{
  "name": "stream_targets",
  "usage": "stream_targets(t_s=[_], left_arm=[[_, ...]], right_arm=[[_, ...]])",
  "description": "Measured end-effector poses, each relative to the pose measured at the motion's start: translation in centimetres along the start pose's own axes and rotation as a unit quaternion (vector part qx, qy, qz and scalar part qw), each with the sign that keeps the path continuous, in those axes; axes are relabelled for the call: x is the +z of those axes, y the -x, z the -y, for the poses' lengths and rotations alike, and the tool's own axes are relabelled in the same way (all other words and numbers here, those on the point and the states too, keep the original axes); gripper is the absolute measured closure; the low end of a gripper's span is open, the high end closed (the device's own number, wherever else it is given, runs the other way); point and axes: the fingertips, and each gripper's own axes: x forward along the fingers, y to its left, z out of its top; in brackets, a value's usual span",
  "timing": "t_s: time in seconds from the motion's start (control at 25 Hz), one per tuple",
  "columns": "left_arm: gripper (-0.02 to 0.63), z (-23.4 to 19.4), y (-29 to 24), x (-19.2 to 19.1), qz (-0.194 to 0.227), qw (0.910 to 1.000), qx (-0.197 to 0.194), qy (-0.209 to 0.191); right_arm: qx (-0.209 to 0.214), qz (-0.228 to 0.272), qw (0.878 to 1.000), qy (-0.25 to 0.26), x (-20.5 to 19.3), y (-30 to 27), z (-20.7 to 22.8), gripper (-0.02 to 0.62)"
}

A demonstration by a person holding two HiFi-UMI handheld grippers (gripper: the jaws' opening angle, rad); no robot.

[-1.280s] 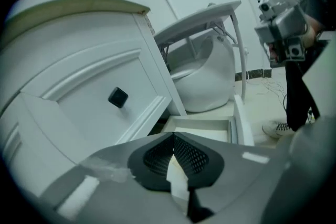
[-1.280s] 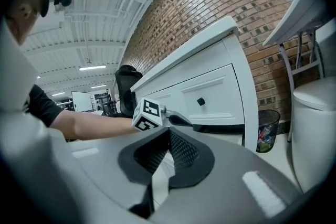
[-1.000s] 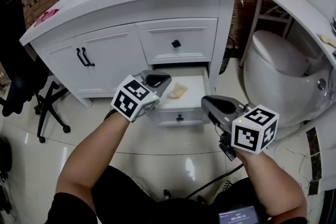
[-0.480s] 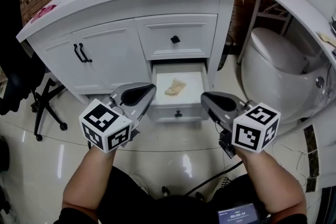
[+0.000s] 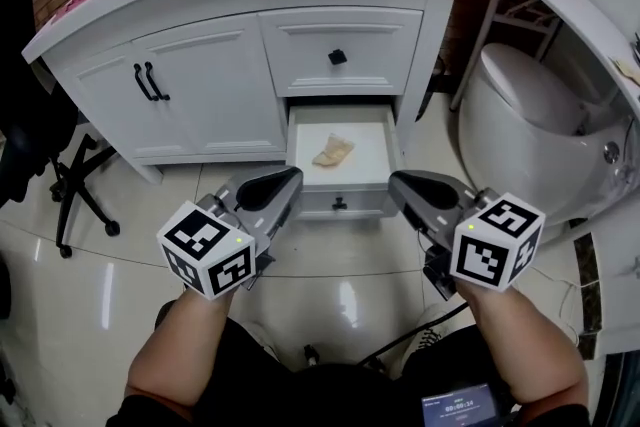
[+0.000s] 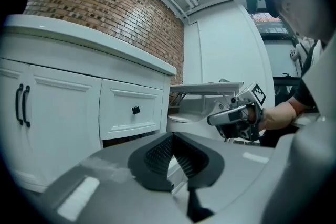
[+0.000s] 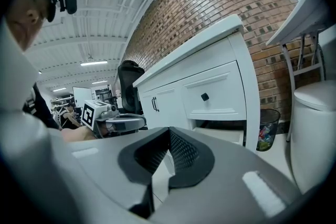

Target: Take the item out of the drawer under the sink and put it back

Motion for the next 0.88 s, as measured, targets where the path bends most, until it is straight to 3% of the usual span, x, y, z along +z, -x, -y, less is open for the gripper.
stream_targets(t_s=[0.48,0.88], left_arm=[[0.6,0.5,1.1,-0.1,0.016,0.9999,0.004,-0.005],[0.6,3.6,2.8,1.3,0.019,0.9998,-0.002,-0.011]], right_arm=[[-0.014,0.008,1.0,-0.001,0.0,0.7,-0.1,0.592],[-0.015,0.026,1.0,0.0,0.4,3.7,-2.2,0.592]])
